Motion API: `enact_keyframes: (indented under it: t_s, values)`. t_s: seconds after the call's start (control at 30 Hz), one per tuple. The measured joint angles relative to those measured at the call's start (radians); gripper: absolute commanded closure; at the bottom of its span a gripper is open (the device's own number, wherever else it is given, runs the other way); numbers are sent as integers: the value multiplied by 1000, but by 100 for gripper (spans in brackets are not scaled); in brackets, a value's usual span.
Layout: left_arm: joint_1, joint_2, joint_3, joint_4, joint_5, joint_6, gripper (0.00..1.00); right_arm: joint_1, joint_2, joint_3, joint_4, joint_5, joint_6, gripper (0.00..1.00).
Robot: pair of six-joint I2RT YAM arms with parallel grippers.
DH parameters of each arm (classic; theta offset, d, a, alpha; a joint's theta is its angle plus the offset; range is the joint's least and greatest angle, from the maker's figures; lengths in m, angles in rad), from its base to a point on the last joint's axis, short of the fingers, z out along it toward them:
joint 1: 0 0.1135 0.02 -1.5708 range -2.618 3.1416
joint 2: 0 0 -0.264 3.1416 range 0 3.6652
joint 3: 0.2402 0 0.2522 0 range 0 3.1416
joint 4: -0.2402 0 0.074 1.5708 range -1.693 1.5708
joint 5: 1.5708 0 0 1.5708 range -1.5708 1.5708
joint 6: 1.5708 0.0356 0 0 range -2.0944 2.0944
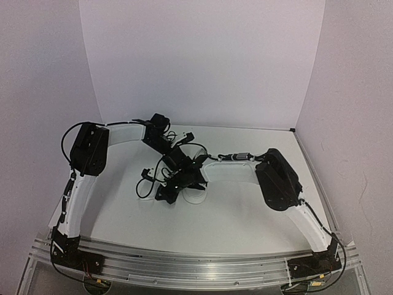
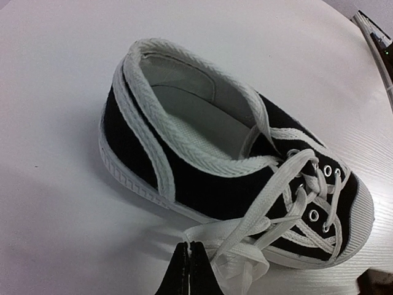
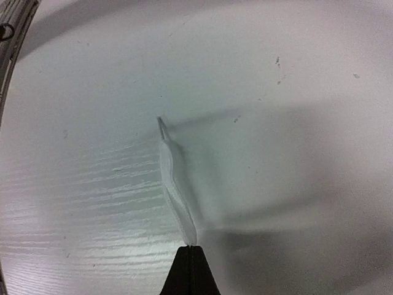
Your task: Tie the shoes
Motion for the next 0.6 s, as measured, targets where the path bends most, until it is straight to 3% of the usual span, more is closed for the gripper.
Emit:
enact_keyframes:
  t_s: [0.37,0.6]
  values:
    - [0,0,13,-52,-109,25,100,-155,-612,-683,467,91,478,100]
    - [0,-19,13,-57,-195,25,100,-301,-801,-960,629,213,698,100]
